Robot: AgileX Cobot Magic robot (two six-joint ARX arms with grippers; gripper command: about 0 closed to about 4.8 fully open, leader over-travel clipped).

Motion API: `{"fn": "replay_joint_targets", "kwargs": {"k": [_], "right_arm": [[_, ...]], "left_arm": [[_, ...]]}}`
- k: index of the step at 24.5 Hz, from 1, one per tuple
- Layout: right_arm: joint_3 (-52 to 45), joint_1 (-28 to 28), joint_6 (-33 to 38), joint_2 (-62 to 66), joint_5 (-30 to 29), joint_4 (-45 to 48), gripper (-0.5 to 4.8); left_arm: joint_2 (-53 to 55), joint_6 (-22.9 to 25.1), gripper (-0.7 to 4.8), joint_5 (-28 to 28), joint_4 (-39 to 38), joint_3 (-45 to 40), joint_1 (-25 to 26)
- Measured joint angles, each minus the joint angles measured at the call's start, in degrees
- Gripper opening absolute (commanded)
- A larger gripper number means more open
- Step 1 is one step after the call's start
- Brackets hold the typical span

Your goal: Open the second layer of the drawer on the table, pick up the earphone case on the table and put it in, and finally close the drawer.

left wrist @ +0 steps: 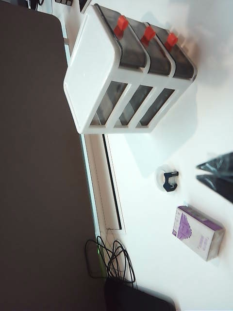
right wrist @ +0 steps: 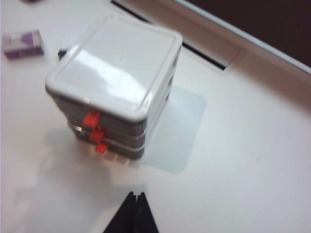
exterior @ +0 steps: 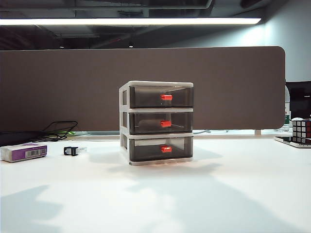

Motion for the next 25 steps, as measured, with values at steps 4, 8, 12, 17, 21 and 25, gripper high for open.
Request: {"fn": "replay_joint_targets", "kwargs": {"k": [4,8,12,17,21,25], "right_arm": [[-1.57,-0.09,-1.33,-3.52,0.15,-3.89,-0.01],[-4.61,-0.11,-0.13,-8.61,0.66,-4.55,-0.01],[-9.86,-0.13,3.58,-16.31,1.31,-1.36,-0.01],[-15.54,-0.37,8.22,-25.55,2.32,1.55,-0.01],[-21.22,-0.37,11.87,-31.89,2.45,5.31,-0.01],[-26.58,-0.37,12.24,-37.07,3.74,9.01,-0.01]], "left_arm": [[0.00,0.00,-0.06,1.18,0.13,0.00,-0.02],[0.00,-0.02,-0.06,2.19,0.22,0.00,0.02],[0.00,-0.04,-0.06,2.73,0.22,-0.02,-0.04],[0.00,0.07,-0.06,2.73,0.31,-0.04,-0.02],[-0.04,0.07,-0.06,2.67,5.44,-4.37,-0.02],[0.00,0.09,-0.06,2.64,14.43,-11.02,0.02]]}}
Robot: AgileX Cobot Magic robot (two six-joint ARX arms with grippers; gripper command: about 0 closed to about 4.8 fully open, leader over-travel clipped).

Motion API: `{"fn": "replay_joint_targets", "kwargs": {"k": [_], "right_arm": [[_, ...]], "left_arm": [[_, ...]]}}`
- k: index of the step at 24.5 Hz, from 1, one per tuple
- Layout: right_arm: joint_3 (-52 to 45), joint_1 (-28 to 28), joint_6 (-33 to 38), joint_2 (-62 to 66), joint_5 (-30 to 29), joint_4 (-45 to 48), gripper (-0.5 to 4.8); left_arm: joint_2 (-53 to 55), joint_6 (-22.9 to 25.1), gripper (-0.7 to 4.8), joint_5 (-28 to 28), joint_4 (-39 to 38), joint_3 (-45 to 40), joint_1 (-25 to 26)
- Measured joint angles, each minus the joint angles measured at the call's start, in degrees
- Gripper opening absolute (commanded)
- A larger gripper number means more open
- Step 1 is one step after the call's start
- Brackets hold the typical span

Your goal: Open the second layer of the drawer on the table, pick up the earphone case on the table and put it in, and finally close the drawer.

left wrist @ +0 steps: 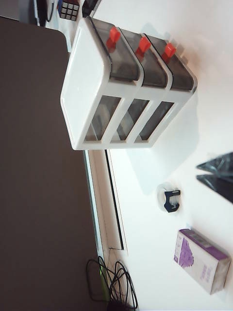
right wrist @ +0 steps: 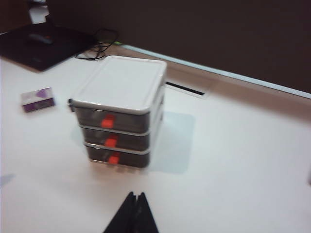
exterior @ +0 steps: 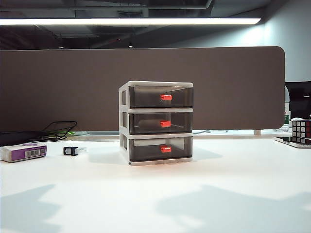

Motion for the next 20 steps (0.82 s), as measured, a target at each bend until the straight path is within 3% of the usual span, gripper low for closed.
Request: {"fn": "replay_joint_targets", "kwargs": {"k": [6,13,20], "right_arm": [[-4.11,-0.07,3.39,-7.26,17.22,0.20,-0.01],[-13.88,-0.04,3.65,-20.52,21.38,4.59,-0.01],[-16.70,0.02,8.09,-25.49,25.59,9.16,-0.01]], "left_arm": [[-0.96,2.08,-0.06,-3.69,2.32,-2.03,0.04],[-11.04,5.01,-0.06,-4.81,-2.10,-2.08,0.00],[-10.69,5.09,-0.06,-4.66,-0.94,-4.50,0.00]]}}
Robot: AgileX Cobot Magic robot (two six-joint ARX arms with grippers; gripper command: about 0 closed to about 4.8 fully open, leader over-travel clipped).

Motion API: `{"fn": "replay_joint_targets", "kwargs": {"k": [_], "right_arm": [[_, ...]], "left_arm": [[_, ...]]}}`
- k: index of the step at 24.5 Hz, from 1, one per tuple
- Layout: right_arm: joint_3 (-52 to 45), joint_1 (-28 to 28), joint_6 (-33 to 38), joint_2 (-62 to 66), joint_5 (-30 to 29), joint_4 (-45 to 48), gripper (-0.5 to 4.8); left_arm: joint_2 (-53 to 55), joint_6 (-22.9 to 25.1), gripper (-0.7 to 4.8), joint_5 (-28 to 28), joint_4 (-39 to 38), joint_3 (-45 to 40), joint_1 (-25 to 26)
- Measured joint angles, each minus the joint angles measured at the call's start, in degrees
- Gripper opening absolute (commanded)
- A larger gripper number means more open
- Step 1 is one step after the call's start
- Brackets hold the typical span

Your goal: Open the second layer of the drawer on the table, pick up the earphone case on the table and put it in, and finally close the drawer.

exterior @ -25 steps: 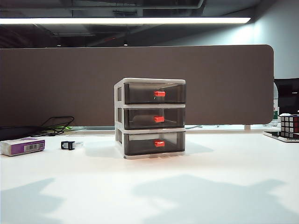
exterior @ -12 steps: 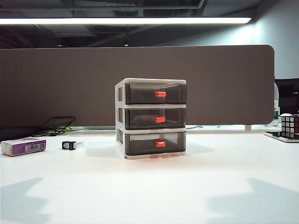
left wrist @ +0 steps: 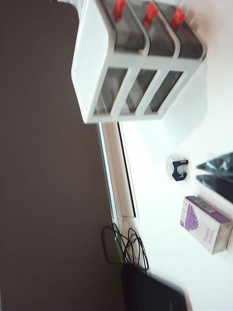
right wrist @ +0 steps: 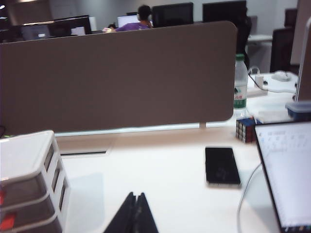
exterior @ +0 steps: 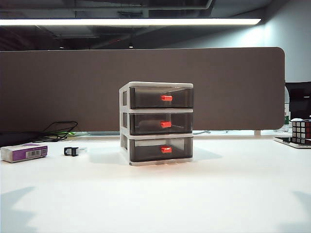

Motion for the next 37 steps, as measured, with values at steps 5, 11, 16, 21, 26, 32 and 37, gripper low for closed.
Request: {"fn": "replay_joint_targets", "kwargs": {"k": [5,11,16,21,26,32,37], "right_arm": [[-10.08,0.02,0.74,-0.26,-3.80,2.03,-0.01],[-17.16,0.02,0.24,-0.28,-7.80,13.64,-0.01],[-23.04,0.04,-1.22,-0.28,-9.27,23.89,-0.01],[-24.70,-0.02,-1.60,-0.28,-11.15,27.41,-0.01],[-24.70,-0.13,-3.93,-0.28,-11.06,26.36,-0.01],[-24.70,-4.70,-4.76,-0.28,-10.54,26.49,-0.01],[-24.70,-10.67,-4.68,-0.28,-15.39,26.53,-0.01]], "left_arm": [[-0.04,0.35,-0.06,1.77,3.17,-2.91,0.26],[0.07,2.51,-0.06,1.86,3.43,-2.93,0.28],[0.04,5.51,-0.06,1.84,2.56,-2.93,0.31],[0.07,6.10,-0.06,2.49,-1.44,-2.93,0.35],[0.07,5.16,-0.06,2.56,-1.90,-2.93,2.60],[0.04,1.42,-0.06,11.82,0.11,-2.93,14.99],[0.04,-0.68,-0.06,17.88,1.33,-2.93,25.88]]}}
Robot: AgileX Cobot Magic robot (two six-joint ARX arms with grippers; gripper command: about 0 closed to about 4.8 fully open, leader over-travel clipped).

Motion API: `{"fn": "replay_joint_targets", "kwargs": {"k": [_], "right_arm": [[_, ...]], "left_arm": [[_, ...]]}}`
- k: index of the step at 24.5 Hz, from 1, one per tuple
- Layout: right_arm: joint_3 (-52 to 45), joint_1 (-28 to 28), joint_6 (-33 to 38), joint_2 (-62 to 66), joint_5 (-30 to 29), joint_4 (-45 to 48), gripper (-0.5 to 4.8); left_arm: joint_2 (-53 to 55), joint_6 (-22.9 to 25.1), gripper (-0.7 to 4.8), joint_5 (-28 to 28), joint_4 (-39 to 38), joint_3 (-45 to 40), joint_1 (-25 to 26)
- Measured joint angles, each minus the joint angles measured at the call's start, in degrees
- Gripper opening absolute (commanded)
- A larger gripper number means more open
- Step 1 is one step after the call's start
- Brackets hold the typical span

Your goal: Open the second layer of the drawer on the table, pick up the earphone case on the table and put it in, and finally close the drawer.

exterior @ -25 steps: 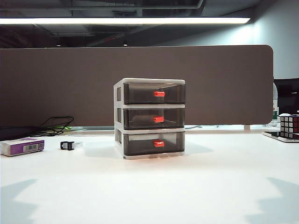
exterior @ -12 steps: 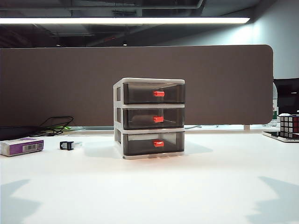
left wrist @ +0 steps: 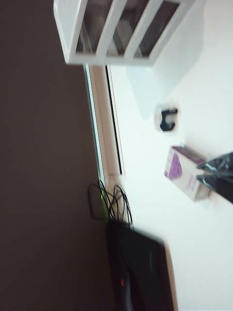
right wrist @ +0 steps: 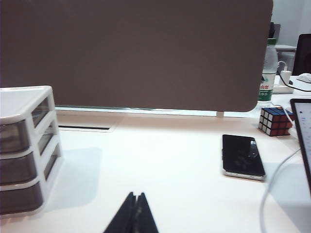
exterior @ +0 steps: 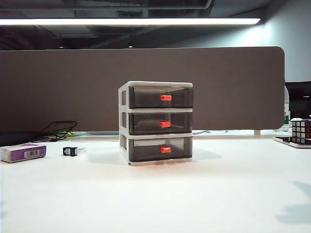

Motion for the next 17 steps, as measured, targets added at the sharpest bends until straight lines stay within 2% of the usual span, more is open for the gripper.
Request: {"fn": "replay_joint_targets", "kwargs": {"k": [3,6,9,17], "right_arm": [[0.00,-3.82,0.92,0.00,-2.05,-0.02,-0.01],[0.00,-6.40,1.86,0.00,-2.10,-0.02,-0.01],[0.00,-8.07,2.49,-0.02,-2.95,-0.02,-0.01],[0.00,-8.28,2.54,-0.02,-4.11,-0.07,-0.01]], "left_arm": [[0.00,-2.51,-0.06,1.07,-0.09,0.00,5.40],[0.00,-3.23,-0.06,0.76,-0.07,0.00,7.78],[0.00,-3.15,-0.06,1.22,-0.07,0.00,8.46],[0.00,-2.01,-0.06,6.91,-0.07,0.00,8.44]]}}
